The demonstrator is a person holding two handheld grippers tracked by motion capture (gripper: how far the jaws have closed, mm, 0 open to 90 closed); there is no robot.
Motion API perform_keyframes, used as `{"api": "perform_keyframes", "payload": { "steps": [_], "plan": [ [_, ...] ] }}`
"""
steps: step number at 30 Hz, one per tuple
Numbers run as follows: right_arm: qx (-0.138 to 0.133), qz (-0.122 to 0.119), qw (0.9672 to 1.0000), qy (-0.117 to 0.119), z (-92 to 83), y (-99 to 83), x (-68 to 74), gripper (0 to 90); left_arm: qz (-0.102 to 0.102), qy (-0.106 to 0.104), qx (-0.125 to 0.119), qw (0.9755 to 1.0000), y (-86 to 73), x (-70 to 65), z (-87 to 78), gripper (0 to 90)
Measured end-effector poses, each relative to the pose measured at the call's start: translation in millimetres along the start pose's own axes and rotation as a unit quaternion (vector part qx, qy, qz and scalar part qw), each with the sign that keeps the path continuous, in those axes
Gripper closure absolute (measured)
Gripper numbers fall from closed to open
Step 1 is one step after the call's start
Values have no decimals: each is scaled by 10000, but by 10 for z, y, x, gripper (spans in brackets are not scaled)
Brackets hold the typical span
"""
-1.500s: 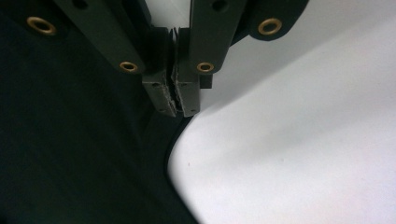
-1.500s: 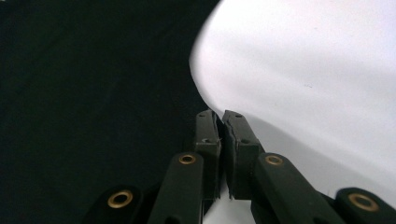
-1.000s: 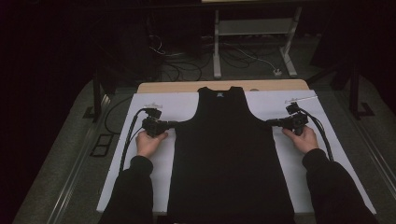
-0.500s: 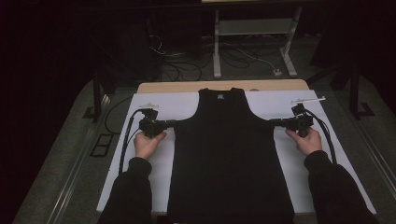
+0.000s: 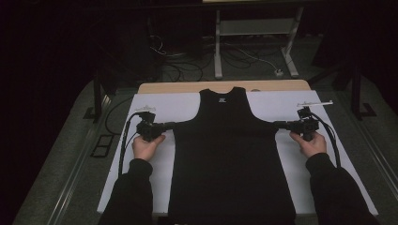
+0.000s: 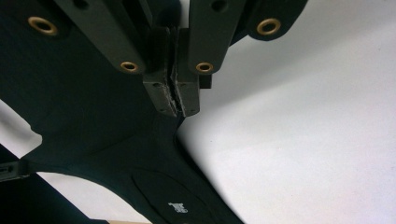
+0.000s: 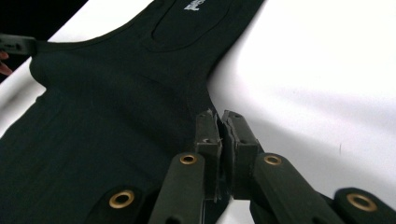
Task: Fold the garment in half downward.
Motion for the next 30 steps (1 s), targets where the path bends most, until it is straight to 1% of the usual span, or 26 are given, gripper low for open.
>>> {"api": "perform_keyframes", "payload": {
  "steps": [2, 3, 4, 8, 11, 12, 15, 18, 22, 23, 25, 26, 27, 28, 29, 30],
  "plan": [
    [27, -28, 10000, 3, -23, -17, 24, 841, -4, -8, -22, 10000, -1, -8, -17, 871],
    [14, 2, 10000, 15, -36, -27, 33, 841, -16, -25, -36, 10000, -6, -15, -25, 871],
    [-7, -24, 10000, 22, -51, -37, 33, 841, -20, -36, -28, 10000, -12, -19, -33, 870],
    [-14, 19, 10000, 38, -116, -85, 53, 840, -87, -71, -17, 9999, -48, -43, -81, 870],
    [-47, -15, 10000, 29, -155, -136, 78, 840, -128, -100, -21, 9999, -86, -82, -127, 870],
    [-60, 29, 10000, 36, -171, -150, 85, 840, -140, -113, -22, 9998, -95, -96, -142, 869],
    [-74, 27, 10000, 57, -204, -187, 101, 840, -167, -139, -40, 9998, -124, -132, -176, 869],
    [-55, 44, 9999, 85, -233, -230, 125, 840, -188, -143, -20, 9997, -150, -175, -202, 870],
    [2, 14, 10000, 55, -256, -296, 138, 839, -231, -171, -35, 9996, -190, -215, -241, 869],
    [23, 56, 10000, 55, -267, -307, 143, 839, -253, -178, -25, 9995, -198, -224, -248, 869],
    [2, 42, 10000, 69, -284, -325, 151, 839, -229, -207, 6, 9995, -216, -238, -258, 869],
    [5, 42, 10000, 82, -292, -333, 152, 840, -251, -235, 15, 9994, -224, -249, -258, 869],
    [5, 55, 9999, 86, -298, -343, 156, 839, -212, -262, 41, 9994, -234, -254, -260, 869],
    [16, 52, 9999, 84, -305, -354, 157, 839, -176, -298, 8, 9994, -245, -266, -264, 868],
    [21, 60, 9999, 99, -310, -365, 155, 840, -141, -300, -10, 9995, -255, -277, -270, 868],
    [41, 78, 9999, 97, -315, -378, 156, 839, -153, -286, 14, 9995, -265, -285, -276, 868]
  ]
}}
Point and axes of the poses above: each handheld gripper's, and its own axes: z roughly forward along the jaws, y roughly out of its top, x roughly to its left, the point moved 2 cm from there along z, roughly forward along the jaws, and after that the axes turned 15 degrees about z, right-handed, at the moved point
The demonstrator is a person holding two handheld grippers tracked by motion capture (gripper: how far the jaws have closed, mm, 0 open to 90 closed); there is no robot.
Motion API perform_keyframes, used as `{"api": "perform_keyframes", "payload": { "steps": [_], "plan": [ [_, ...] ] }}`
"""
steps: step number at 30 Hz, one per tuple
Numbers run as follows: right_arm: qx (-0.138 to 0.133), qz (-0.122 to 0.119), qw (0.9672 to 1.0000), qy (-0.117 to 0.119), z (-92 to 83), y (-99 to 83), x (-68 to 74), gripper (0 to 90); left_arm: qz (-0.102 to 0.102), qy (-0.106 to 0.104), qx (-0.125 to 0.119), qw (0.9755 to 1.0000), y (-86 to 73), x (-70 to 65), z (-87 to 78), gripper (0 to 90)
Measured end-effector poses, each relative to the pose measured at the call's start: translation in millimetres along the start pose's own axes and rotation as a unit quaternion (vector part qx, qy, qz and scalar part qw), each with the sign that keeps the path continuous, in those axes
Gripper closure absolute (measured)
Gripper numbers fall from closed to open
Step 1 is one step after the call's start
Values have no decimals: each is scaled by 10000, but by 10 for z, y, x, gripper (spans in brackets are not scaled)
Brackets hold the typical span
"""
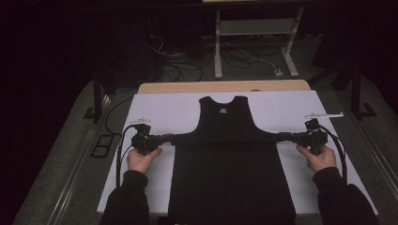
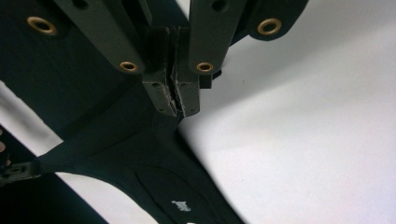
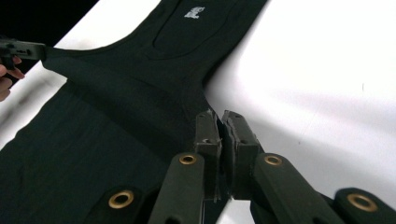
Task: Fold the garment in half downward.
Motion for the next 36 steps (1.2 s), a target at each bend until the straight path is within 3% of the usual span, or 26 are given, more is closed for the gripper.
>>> {"api": "perform_keyframes", "payload": {
  "steps": [16, 28, 36],
  "plan": [
    [141, -6, 9999, -26, -70, -124, 28, 838, -38, -81, 56, 9999, -63, -119, -71, 867],
    [427, 35, 9991, -62, -74, -224, 45, 837, 143, -193, 354, 9991, -107, -208, -102, 867],
    [518, 74, 9986, -26, -110, -287, 50, 837, 120, -242, 541, 9982, -166, -220, -104, 867]
  ]
}}
Point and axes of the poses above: each handheld gripper's, and its own axes: z roughly forward along the jaws, y roughly out of its top, x roughly to its left, the point moved 2 cm from there along z, roughly forward along the jaws, and after that the axes turned 15 degrees about z, right-handed, at the moved point
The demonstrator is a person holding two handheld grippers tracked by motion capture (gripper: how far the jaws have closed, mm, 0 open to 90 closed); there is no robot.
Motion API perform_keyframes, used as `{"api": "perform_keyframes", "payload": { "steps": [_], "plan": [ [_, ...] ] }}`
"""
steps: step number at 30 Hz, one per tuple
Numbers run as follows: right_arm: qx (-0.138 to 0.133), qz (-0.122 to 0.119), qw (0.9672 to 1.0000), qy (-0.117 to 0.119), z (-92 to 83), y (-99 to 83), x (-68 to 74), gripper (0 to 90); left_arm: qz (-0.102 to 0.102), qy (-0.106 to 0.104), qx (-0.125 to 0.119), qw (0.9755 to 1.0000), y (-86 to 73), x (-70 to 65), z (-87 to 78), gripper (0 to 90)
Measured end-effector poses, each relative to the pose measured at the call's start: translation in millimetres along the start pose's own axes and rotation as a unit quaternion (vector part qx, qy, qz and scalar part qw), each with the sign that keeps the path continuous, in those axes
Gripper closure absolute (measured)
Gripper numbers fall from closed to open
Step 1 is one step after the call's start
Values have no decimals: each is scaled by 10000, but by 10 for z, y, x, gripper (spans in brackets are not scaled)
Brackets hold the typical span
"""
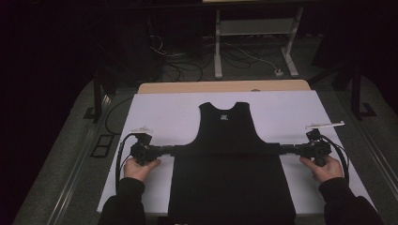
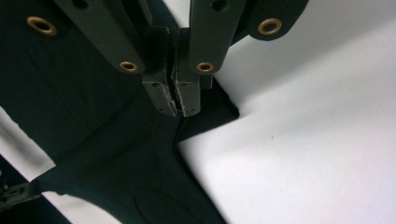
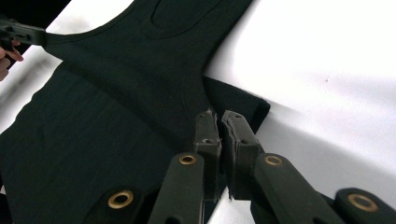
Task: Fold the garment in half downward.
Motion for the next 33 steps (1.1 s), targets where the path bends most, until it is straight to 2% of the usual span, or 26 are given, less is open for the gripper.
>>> {"api": "perform_keyframes", "payload": {
  "steps": [20, 33],
  "plan": [
    [170, -18, 9998, -33, -45, -117, 36, 836, -98, -129, 150, 9998, -85, -70, -18, 866],
    [379, 83, 9992, -50, -30, -178, 11, 835, -164, -153, 264, 9994, -112, -80, -22, 864]
  ]
}}
Point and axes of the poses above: each handheld gripper's, and its own axes: z roughly forward along the jaws, y roughly out of its top, x roughly to its left, the point moved 2 cm from there along z, roughly forward along the jaws, and after that the axes turned 15 degrees about z, right-handed, at the moved point
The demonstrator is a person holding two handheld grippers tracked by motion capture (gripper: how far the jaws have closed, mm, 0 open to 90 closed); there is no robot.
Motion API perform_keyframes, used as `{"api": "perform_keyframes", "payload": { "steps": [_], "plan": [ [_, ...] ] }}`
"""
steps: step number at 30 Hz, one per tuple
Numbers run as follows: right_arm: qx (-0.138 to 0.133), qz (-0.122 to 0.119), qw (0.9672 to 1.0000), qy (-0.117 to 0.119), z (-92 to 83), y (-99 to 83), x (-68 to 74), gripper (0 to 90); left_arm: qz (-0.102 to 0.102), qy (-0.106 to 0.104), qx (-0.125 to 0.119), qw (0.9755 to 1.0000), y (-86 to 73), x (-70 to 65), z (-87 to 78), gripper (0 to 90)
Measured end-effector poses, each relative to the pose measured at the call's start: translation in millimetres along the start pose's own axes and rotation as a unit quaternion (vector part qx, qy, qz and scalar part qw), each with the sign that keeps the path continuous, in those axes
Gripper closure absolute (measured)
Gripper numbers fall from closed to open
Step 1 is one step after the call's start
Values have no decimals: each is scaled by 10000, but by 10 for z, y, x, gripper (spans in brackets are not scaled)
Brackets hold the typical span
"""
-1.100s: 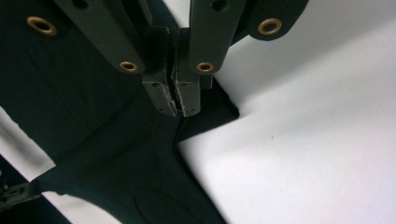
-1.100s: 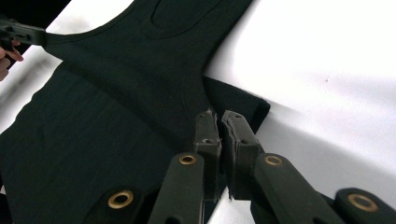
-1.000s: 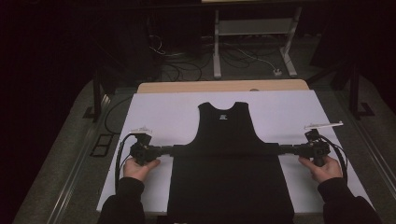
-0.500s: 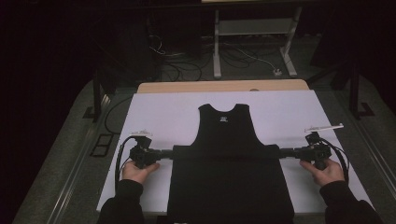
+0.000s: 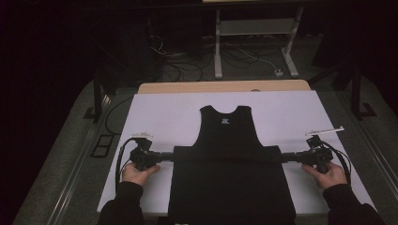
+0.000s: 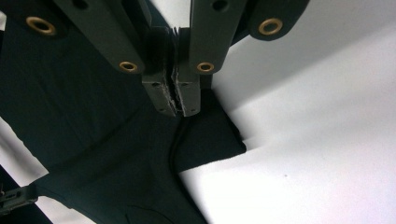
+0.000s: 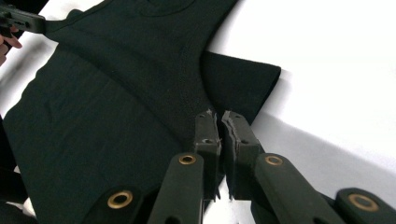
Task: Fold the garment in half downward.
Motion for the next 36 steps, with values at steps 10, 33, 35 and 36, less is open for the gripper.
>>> {"api": "perform_keyframes", "payload": {
  "steps": [10, 33, 35, 36],
  "plan": [
    [73, 57, 10000, 10, 2, -34, -5, 833, -35, -23, 23, 10000, -17, -9, -1, 864],
    [124, 8, 9999, -37, 6, -76, 17, 818, 23, -29, 157, 9999, -48, -39, 35, 854],
    [96, -13, 9999, -64, 6, -76, 20, 796, 42, -1, 94, 9999, -43, -35, 29, 831],
    [95, -14, 9999, -96, 5, -75, 22, 781, 28, 21, 67, 10000, -38, -32, 22, 822]
  ]
}}
Point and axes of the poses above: each handheld gripper's, and its own axes: z roughly forward along the jaws, y roughly out of its top, x roughly to its left, the point moved 2 cm from there along z, roughly forward along the jaws, and after that the axes turned 15 degrees about z, right-handed, at the moved point
